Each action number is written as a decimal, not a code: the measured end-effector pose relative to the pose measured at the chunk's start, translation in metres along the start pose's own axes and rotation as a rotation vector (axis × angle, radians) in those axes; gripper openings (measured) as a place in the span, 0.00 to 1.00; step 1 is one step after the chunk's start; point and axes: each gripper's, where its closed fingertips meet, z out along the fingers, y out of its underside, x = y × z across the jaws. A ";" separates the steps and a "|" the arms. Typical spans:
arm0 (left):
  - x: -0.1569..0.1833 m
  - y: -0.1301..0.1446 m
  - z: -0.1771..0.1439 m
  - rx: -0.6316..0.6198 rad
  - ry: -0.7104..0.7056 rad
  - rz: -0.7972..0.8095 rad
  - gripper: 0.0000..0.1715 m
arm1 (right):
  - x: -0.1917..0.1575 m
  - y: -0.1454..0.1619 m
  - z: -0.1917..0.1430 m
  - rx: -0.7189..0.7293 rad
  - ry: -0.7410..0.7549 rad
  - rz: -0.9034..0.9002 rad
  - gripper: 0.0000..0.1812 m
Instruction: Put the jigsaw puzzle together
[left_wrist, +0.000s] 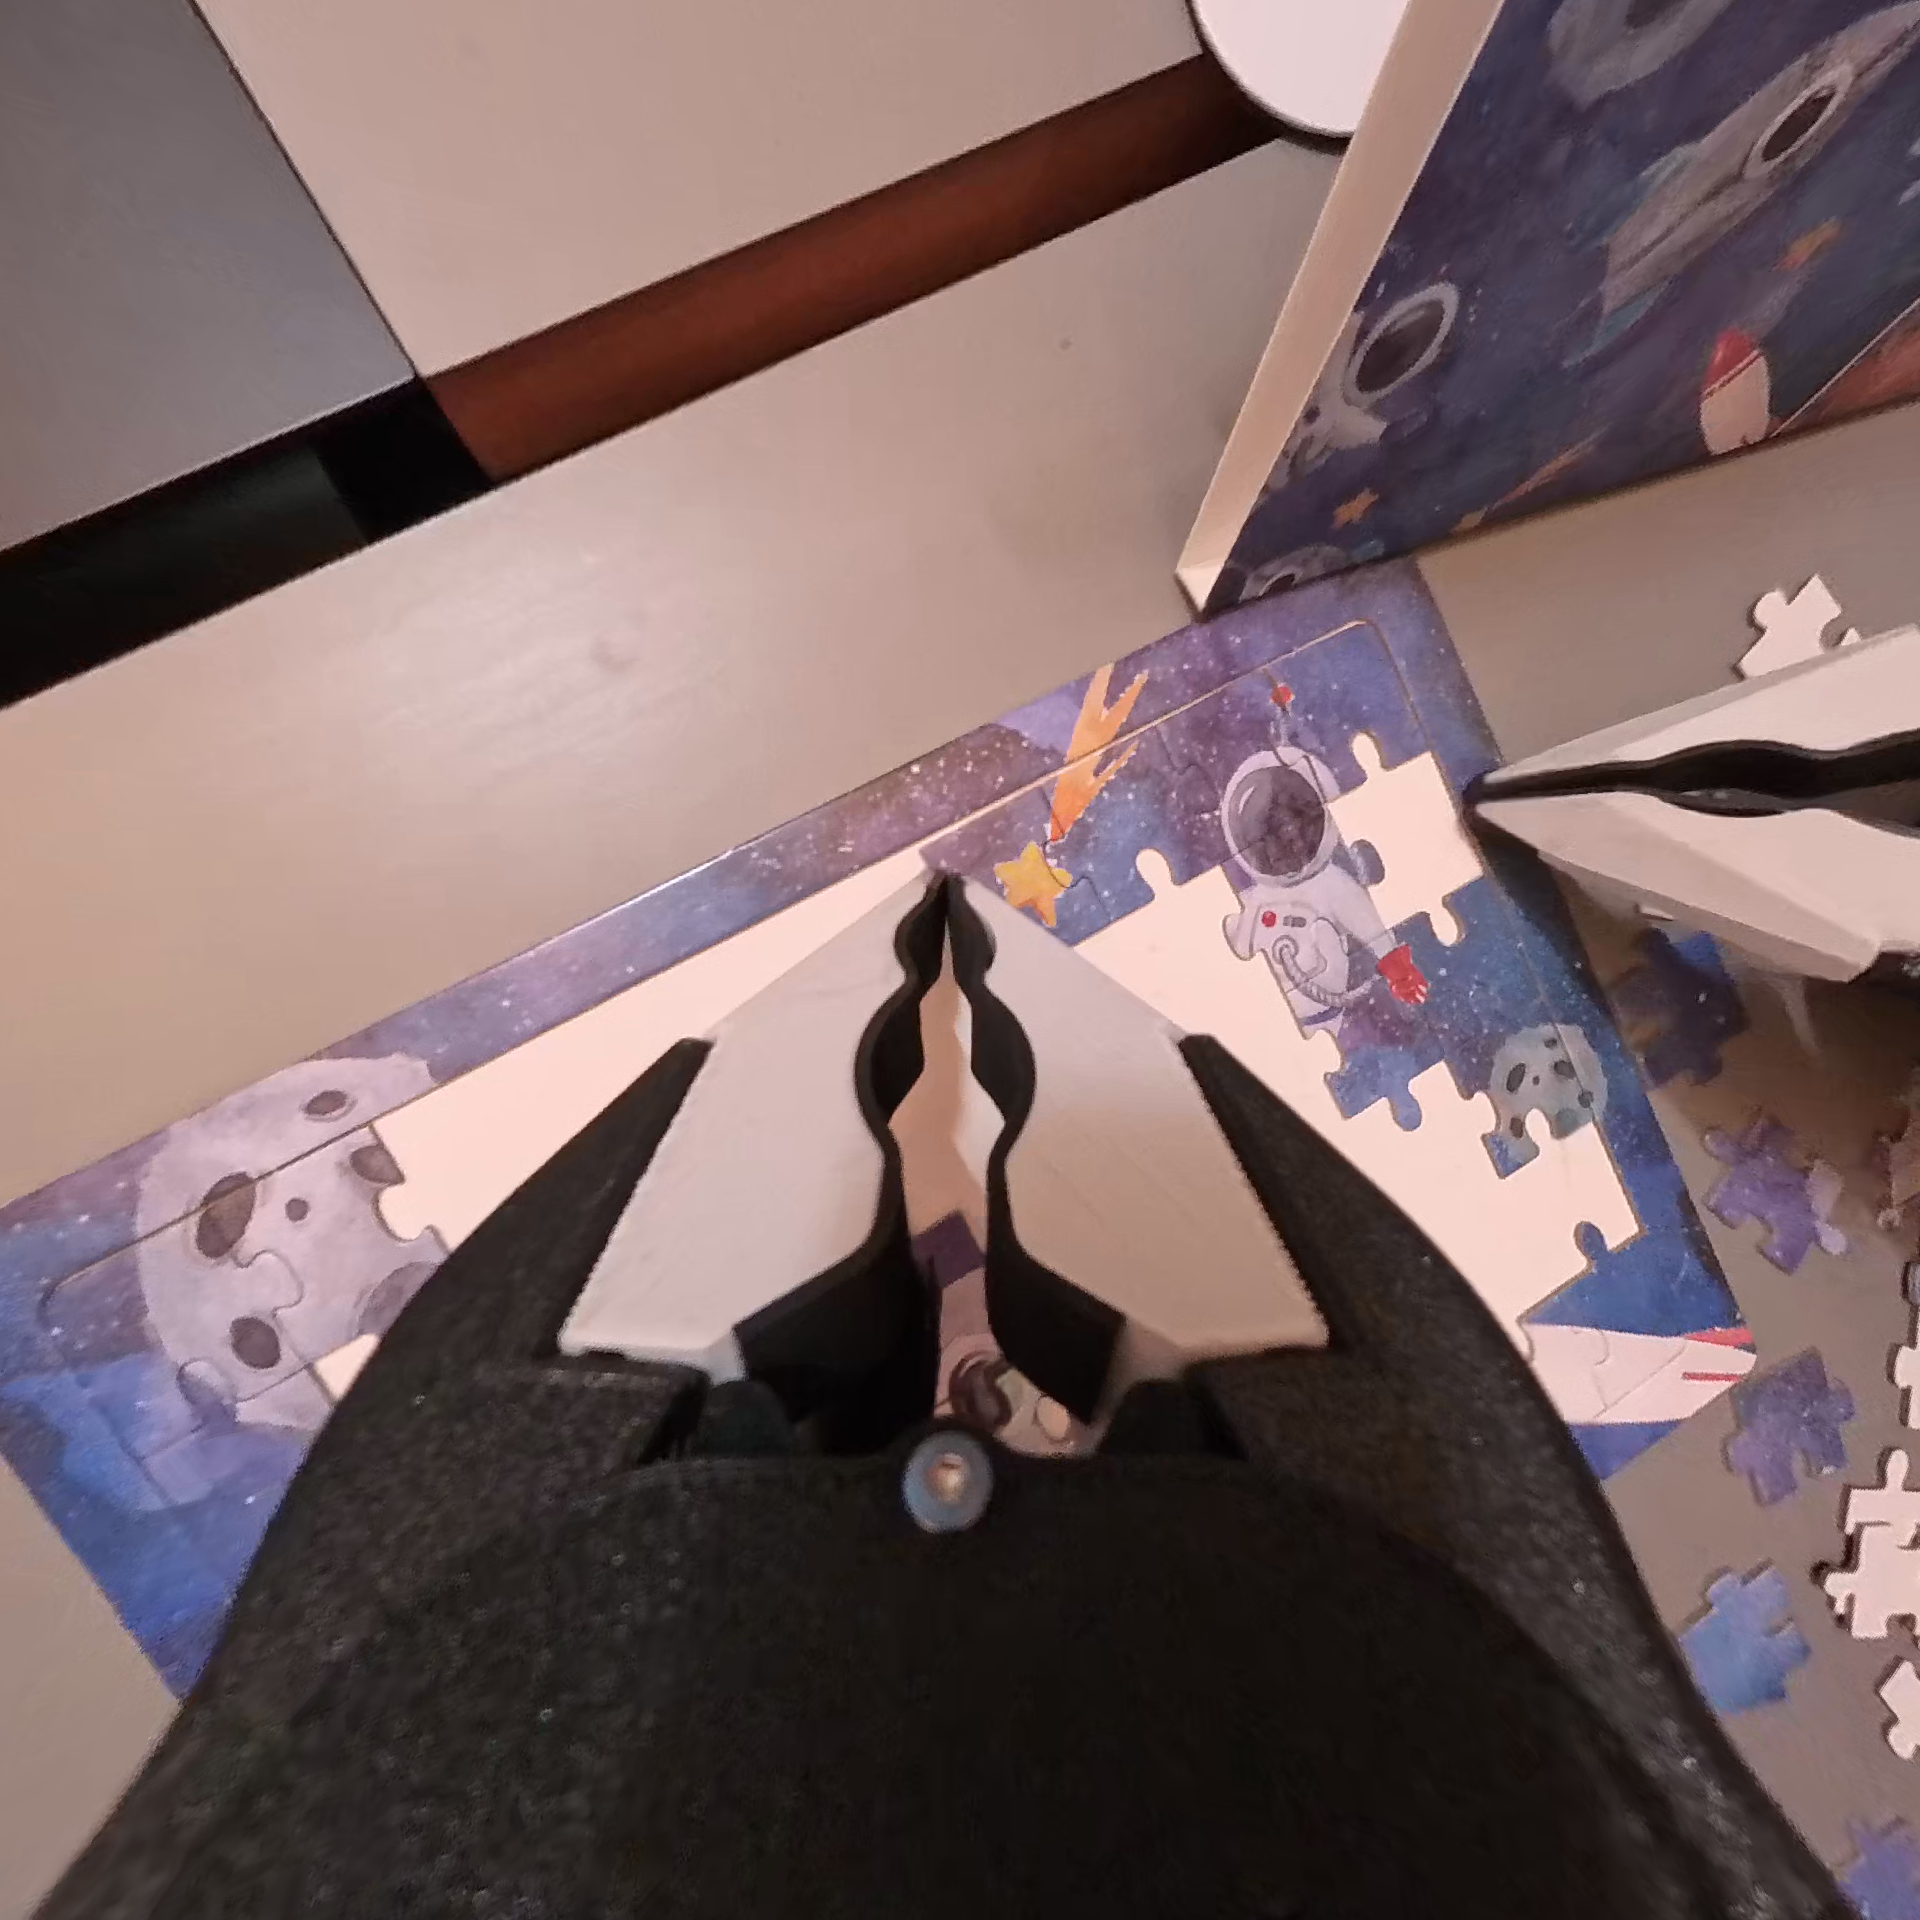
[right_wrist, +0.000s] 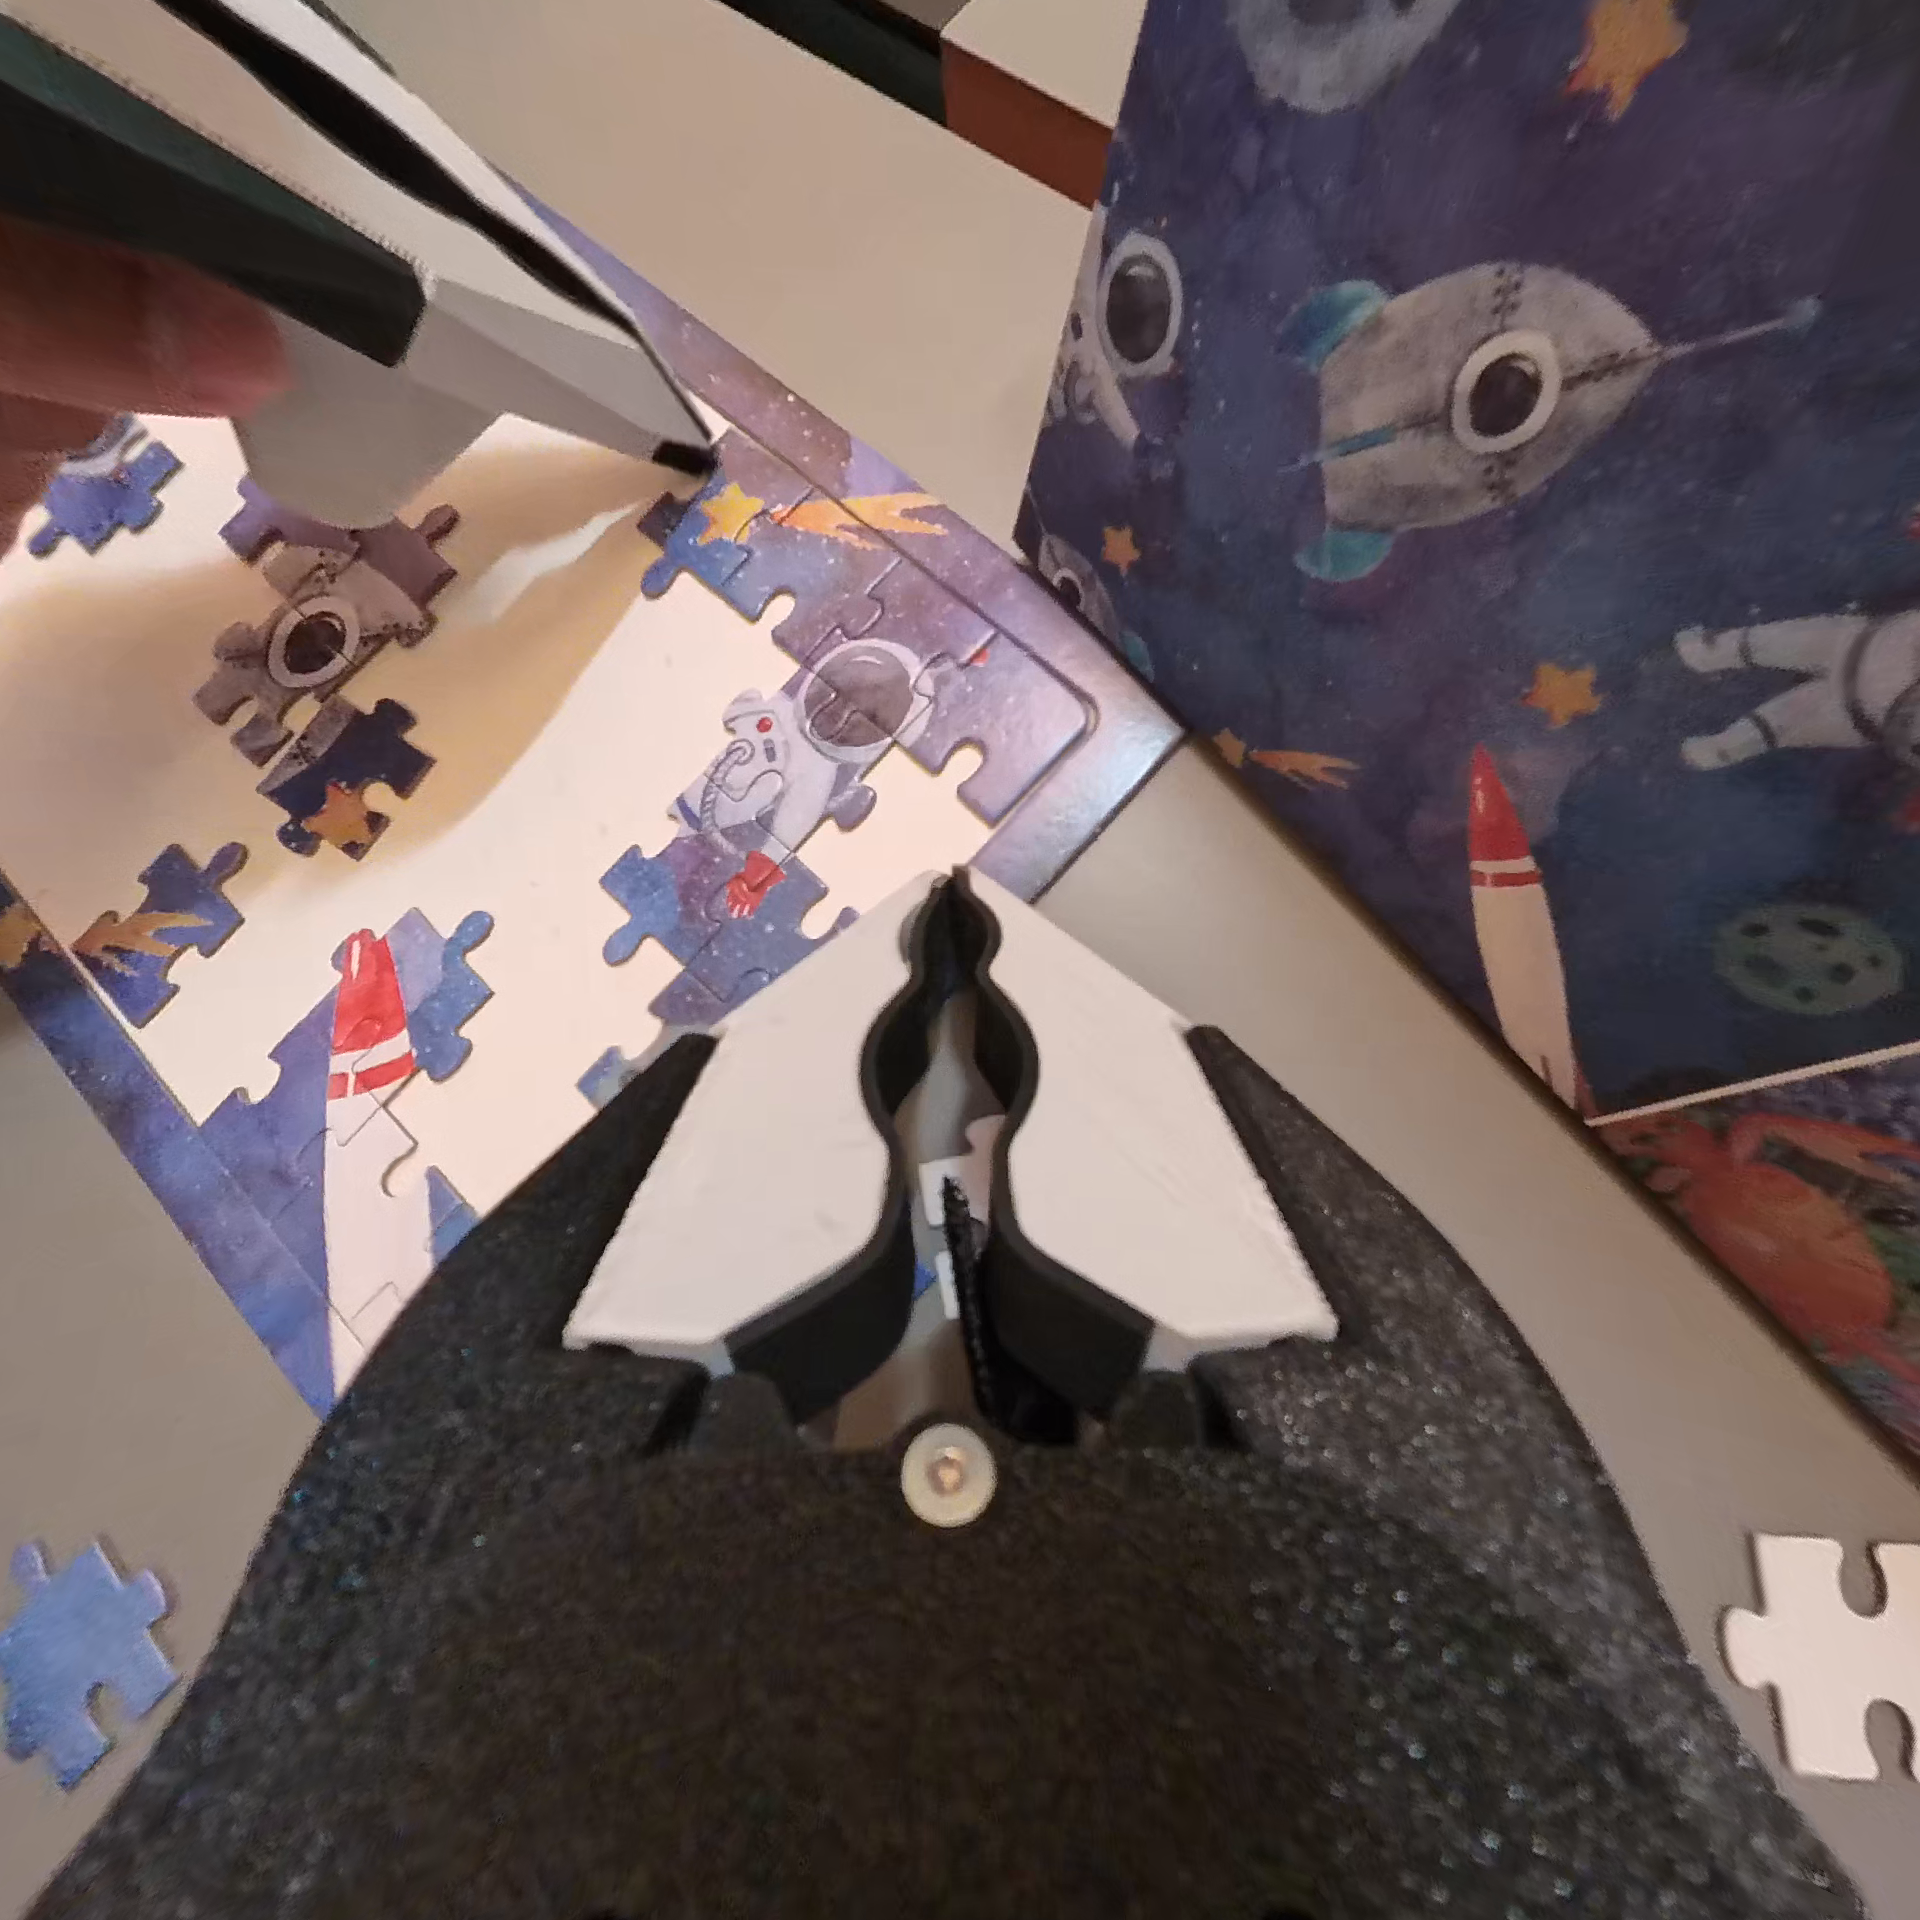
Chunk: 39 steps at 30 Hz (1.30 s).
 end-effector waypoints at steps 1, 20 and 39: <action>0.000 -0.001 0.000 0.003 0.001 -0.001 0.00 | 0.003 -0.002 -0.002 0.012 0.015 0.000 0.00; 0.019 0.007 -0.015 0.012 0.028 0.037 0.00 | 0.019 0.008 -0.003 0.013 0.061 -0.005 0.00; 0.064 0.013 0.006 -0.037 0.051 0.122 0.00 | 0.018 0.003 0.001 0.020 0.048 -0.007 0.00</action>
